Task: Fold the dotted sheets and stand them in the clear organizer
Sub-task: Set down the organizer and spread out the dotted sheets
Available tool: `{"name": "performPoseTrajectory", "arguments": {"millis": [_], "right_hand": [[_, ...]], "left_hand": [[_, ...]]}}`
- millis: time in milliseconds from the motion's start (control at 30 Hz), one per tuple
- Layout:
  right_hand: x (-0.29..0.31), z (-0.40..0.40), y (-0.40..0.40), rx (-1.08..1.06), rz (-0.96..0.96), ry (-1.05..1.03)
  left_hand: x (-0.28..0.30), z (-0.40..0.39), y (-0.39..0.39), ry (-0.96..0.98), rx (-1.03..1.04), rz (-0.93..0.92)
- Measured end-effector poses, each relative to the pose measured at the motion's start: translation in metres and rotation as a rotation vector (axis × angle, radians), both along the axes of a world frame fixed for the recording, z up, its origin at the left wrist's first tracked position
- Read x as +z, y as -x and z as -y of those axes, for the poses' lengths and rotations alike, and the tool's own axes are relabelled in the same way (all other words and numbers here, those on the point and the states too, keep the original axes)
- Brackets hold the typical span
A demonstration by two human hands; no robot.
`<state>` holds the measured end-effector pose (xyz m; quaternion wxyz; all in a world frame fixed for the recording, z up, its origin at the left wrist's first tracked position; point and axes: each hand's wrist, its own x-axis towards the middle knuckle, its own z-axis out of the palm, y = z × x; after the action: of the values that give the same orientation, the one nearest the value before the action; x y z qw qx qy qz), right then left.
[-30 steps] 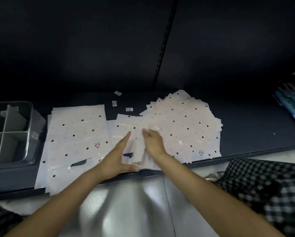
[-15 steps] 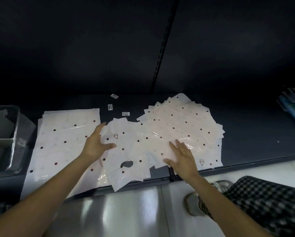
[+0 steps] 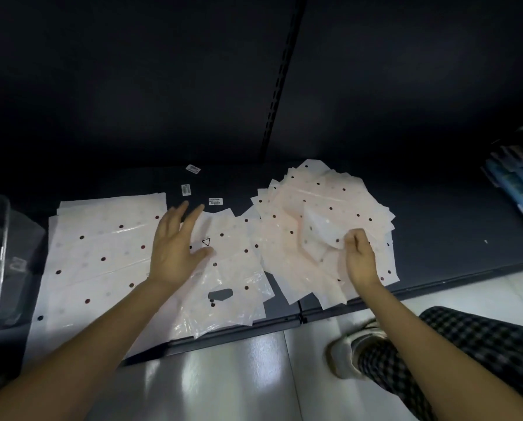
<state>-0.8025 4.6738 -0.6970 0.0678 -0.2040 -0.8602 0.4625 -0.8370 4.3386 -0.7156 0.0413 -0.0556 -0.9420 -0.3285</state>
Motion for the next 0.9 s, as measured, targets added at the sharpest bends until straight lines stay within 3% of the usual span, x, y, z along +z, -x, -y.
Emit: {"name": "performPoseTrajectory", "arguments": {"millis": [67, 133, 267, 367, 433, 533, 633, 700, 800, 900], "right_hand": [[0.014, 0.018, 0.005, 0.028, -0.03, 0.12], [0.028, 0.043, 0.006, 0.127, -0.009, 0.211], [0.049, 0.102, -0.007, 0.458, 0.058, 0.296], [0.05, 0.138, -0.021, 0.736, 0.179, 0.249], [0.043, 0.154, -0.03, 0.934, 0.259, 0.108], [0.023, 0.16, -0.036, 1.079, 0.266, -0.069], [0.004, 0.135, -0.025, 0.777, 0.098, -0.168], [-0.008, 0.097, -0.015, 0.509, 0.155, -0.35], [-0.029, 0.04, -0.017, 0.356, 0.425, -0.588], [-0.043, 0.017, -0.026, 0.301, 0.322, -0.516]], "left_hand": [[0.01, -0.01, -0.002, -0.154, -0.054, 0.09], [0.025, -0.021, -0.005, -0.445, -0.074, 0.365], [0.055, -0.017, -0.008, -0.959, 0.031, 0.762], [0.071, 0.017, -0.009, -1.155, -0.003, 0.983], [0.074, 0.034, -0.017, -1.11, 0.04, 0.996], [0.057, 0.05, -0.032, -0.798, 0.353, 0.734], [0.038, 0.078, -0.042, -0.571, 0.568, 0.423], [0.028, 0.104, -0.047, -0.492, 0.614, 0.331], [0.015, 0.132, -0.06, -0.361, 0.65, 0.306], [0.002, 0.142, -0.073, -0.095, 0.6, 0.339]]}}
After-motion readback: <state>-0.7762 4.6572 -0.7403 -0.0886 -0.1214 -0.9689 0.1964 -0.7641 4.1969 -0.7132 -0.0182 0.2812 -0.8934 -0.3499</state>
